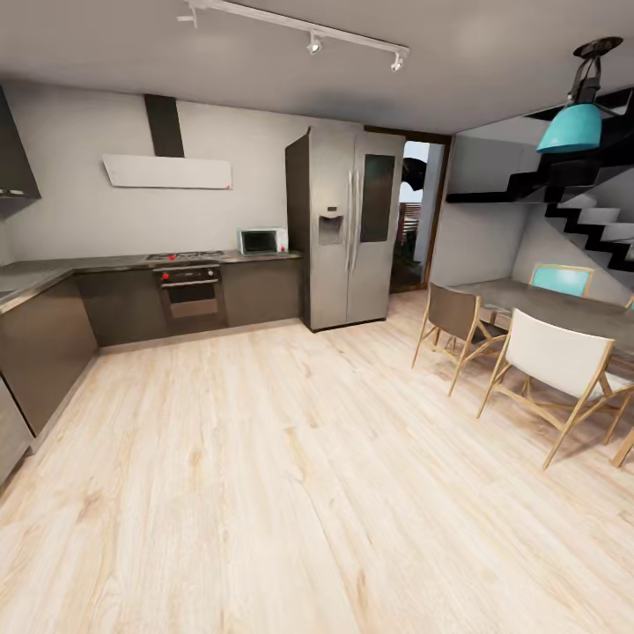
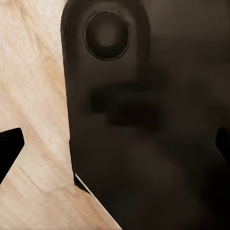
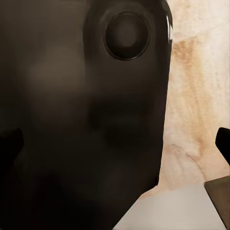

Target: Put the three can of soda from the living room inside the tash can in the kitchen.

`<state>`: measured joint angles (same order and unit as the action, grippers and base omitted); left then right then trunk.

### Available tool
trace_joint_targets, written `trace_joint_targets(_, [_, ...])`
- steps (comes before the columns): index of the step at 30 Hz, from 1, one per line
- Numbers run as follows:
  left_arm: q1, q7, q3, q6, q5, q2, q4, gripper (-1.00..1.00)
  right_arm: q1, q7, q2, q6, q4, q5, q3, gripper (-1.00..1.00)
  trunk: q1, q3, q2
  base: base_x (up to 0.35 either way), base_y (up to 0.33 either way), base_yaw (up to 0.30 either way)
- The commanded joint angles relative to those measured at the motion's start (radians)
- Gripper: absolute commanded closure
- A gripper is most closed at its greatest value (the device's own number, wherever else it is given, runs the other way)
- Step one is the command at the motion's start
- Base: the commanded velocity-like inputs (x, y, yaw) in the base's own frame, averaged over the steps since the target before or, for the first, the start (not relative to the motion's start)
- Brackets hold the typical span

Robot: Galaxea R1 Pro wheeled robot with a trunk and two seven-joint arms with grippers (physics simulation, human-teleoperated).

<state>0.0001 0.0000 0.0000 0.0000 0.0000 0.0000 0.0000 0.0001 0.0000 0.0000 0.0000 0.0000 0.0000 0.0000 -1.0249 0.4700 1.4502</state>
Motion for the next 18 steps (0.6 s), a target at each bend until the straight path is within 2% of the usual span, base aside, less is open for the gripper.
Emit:
trace_joint_targets(1, [0.0,0.0,0.0,0.0,0.0,0.0,0.0,-1.0,0.0,0.0,0.0,0.0,0.0,0.0,0.0,-1.0,0.0,0.0,0.0,0.0,0.0,0.0])
trace_joint_targets(18, [0.0,-0.001,-0.003,-0.004,-0.001,-0.001,0.001,-1.0,0.0,0.003,0.001,0.002,0.003,0.008,0.007,-1.0,0.0,0.0,0.0,0.0,0.0,0.0])
